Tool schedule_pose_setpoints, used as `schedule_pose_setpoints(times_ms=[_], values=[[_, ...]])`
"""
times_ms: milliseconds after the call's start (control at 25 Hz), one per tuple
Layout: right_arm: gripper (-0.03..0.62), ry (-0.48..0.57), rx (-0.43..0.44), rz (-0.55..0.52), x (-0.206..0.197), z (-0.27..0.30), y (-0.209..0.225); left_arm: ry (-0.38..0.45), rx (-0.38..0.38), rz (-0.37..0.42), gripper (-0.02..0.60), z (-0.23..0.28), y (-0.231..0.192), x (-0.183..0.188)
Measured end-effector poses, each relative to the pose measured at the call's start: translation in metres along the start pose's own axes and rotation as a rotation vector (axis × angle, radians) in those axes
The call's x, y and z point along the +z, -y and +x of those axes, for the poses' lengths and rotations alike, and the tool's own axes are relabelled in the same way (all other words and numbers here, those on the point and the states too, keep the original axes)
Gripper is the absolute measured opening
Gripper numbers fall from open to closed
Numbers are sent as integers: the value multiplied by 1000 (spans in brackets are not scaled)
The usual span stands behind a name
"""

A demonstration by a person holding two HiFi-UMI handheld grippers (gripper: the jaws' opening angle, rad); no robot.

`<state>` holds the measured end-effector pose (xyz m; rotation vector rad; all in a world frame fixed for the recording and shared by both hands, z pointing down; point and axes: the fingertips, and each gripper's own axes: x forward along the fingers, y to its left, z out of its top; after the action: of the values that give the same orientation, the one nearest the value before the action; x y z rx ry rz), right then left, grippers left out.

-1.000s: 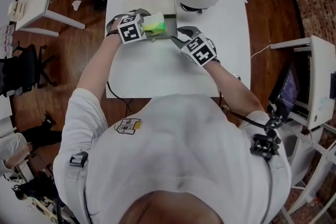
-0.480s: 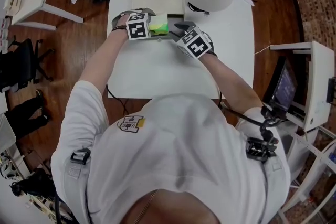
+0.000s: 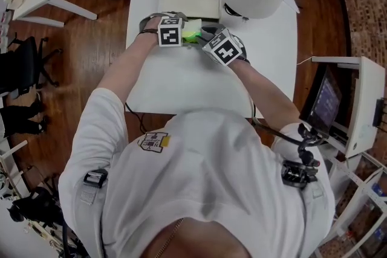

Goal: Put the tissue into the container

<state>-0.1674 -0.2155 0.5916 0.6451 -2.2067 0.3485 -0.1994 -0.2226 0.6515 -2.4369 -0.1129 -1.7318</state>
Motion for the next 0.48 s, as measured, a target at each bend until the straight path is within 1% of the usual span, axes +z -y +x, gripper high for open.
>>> schedule_pose_setpoints(times_ms=[80,200,320,480], values=[[146,-18,1,-16,-1,7,1,-4,-13,-11,301,5,1,-2],[146,-50,7,-39,-8,21,1,12,-20,-25,301,8,3,-4],[130,-61,4,-37,-11,29,3,19,-19,-23,301,9,2,-3],[127,-78,3,-44,-12,33,3,16,-19,-20,302,8,2,-2]])
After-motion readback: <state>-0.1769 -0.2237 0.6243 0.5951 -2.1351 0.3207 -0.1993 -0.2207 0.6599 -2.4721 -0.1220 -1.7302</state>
